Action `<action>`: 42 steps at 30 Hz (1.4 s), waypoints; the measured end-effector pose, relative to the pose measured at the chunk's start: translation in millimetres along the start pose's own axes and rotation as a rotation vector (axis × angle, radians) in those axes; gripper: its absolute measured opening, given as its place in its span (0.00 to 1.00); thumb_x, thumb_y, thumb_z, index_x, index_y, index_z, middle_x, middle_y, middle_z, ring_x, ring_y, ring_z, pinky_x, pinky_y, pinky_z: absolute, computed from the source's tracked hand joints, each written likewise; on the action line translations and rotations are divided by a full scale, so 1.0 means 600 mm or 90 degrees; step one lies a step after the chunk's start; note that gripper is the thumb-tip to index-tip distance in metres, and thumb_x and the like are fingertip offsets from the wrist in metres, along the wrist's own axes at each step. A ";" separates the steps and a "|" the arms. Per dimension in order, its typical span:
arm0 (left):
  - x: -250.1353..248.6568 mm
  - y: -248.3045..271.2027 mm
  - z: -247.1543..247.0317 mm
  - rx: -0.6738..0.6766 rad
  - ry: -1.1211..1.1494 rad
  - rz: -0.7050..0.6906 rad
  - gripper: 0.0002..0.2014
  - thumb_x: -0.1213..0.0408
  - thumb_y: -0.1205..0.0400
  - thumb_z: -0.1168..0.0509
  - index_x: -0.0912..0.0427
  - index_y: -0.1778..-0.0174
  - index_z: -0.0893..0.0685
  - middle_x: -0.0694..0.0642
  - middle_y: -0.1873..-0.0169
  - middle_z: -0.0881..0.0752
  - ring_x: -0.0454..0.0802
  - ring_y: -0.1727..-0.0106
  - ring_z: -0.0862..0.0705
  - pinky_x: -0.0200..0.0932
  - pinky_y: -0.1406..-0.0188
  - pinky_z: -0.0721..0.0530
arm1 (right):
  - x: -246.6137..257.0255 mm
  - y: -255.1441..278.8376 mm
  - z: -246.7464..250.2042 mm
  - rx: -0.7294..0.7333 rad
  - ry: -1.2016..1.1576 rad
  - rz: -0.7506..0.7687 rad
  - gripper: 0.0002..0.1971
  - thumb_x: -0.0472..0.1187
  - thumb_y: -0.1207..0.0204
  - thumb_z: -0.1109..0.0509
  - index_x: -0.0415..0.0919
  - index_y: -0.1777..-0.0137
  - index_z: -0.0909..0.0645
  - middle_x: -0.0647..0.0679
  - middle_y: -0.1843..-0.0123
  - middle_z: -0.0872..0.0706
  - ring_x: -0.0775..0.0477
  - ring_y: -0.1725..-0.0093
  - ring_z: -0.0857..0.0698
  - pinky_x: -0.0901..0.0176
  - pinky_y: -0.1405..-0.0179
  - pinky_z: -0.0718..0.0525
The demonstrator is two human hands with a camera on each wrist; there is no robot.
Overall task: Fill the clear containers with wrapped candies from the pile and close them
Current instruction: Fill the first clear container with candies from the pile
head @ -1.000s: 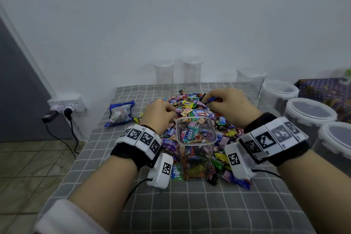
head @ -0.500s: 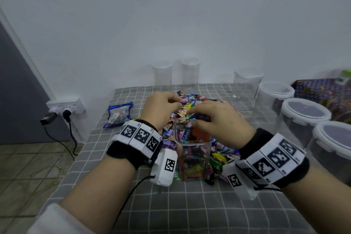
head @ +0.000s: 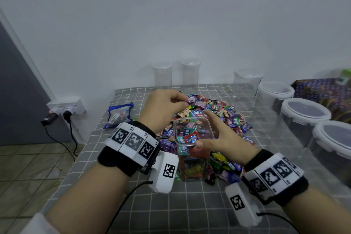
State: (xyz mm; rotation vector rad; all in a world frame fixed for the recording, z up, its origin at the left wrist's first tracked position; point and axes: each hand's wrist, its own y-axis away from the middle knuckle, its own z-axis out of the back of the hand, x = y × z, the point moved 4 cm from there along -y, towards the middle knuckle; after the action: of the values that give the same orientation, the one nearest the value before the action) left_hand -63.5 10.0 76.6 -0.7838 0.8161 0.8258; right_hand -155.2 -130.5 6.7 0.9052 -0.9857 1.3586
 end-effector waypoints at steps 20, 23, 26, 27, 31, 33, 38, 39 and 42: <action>0.009 0.032 -0.025 0.083 -0.002 -0.051 0.07 0.63 0.22 0.30 0.44 0.54 0.11 0.50 0.60 0.09 0.43 0.57 0.11 0.49 0.47 0.13 | -0.017 -0.004 -0.005 -0.023 -0.068 0.033 0.41 0.56 0.49 0.19 0.52 0.34 0.30 0.53 0.34 0.20 0.62 0.35 0.21 0.61 0.37 0.20; 0.020 0.027 -0.004 -0.014 0.024 -0.037 0.10 0.64 0.20 0.32 0.42 0.56 0.13 0.42 0.60 0.12 0.34 0.60 0.15 0.39 0.55 0.16 | -0.014 -0.004 -0.005 0.000 -0.088 0.027 0.35 0.46 0.42 0.17 0.56 0.37 0.32 0.52 0.34 0.22 0.71 0.44 0.18 0.73 0.50 0.19; 0.047 0.020 0.009 0.012 -0.054 0.027 0.10 0.65 0.18 0.34 0.49 0.45 0.14 0.43 0.51 0.13 0.35 0.55 0.17 0.36 0.54 0.22 | -0.012 -0.003 0.003 0.099 0.011 0.001 0.40 0.48 0.41 0.16 0.63 0.33 0.37 0.57 0.33 0.23 0.68 0.39 0.20 0.70 0.40 0.20; 0.061 0.017 0.010 0.043 -0.118 0.050 0.12 0.64 0.18 0.35 0.50 0.40 0.16 0.46 0.45 0.14 0.39 0.49 0.17 0.38 0.50 0.22 | -0.017 -0.005 0.008 0.139 0.065 -0.018 0.42 0.48 0.40 0.16 0.64 0.31 0.39 0.61 0.33 0.23 0.68 0.38 0.21 0.69 0.37 0.22; 0.124 0.017 0.000 0.195 -0.388 0.114 0.25 0.55 0.22 0.31 0.46 0.27 0.26 0.50 0.27 0.25 0.50 0.32 0.23 0.48 0.35 0.23 | -0.043 -0.019 0.026 0.199 0.334 -0.073 0.57 0.66 0.51 0.19 0.59 0.21 0.42 0.56 0.24 0.32 0.53 0.25 0.31 0.48 0.25 0.31; 0.153 0.022 -0.013 0.283 -0.492 0.134 0.36 0.48 0.26 0.28 0.45 0.22 0.34 0.51 0.23 0.32 0.51 0.27 0.28 0.52 0.32 0.24 | -0.059 -0.028 0.031 0.213 0.495 -0.123 0.59 0.64 0.46 0.20 0.53 0.17 0.49 0.50 0.19 0.40 0.46 0.22 0.37 0.45 0.24 0.33; 0.196 0.047 -0.046 0.435 -0.666 0.177 0.57 0.36 0.36 0.25 0.41 0.18 0.53 0.52 0.17 0.51 0.60 0.19 0.42 0.61 0.28 0.28 | -0.095 -0.040 0.025 0.274 0.681 -0.212 0.59 0.64 0.42 0.22 0.56 0.17 0.57 0.47 0.16 0.49 0.40 0.21 0.40 0.40 0.26 0.31; 0.199 0.050 -0.052 0.448 -0.684 0.177 0.58 0.35 0.37 0.25 0.40 0.18 0.53 0.52 0.17 0.52 0.61 0.20 0.41 0.62 0.29 0.27 | -0.099 -0.040 0.022 0.287 0.693 -0.224 0.59 0.66 0.42 0.22 0.57 0.17 0.57 0.47 0.16 0.49 0.39 0.21 0.39 0.39 0.26 0.30; 0.208 0.055 -0.067 0.486 -0.718 0.180 0.58 0.33 0.38 0.26 0.39 0.18 0.54 0.54 0.16 0.54 0.65 0.20 0.40 0.64 0.30 0.26 | -0.106 -0.041 0.010 0.299 0.708 -0.224 0.58 0.68 0.43 0.23 0.60 0.18 0.55 0.47 0.16 0.50 0.37 0.22 0.37 0.39 0.28 0.29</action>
State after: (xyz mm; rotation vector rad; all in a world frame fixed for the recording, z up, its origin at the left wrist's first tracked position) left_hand -50.0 30.0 -56.1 0.5004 0.1504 0.9383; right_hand -129.0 -158.8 -49.7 0.4628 0.3381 1.4904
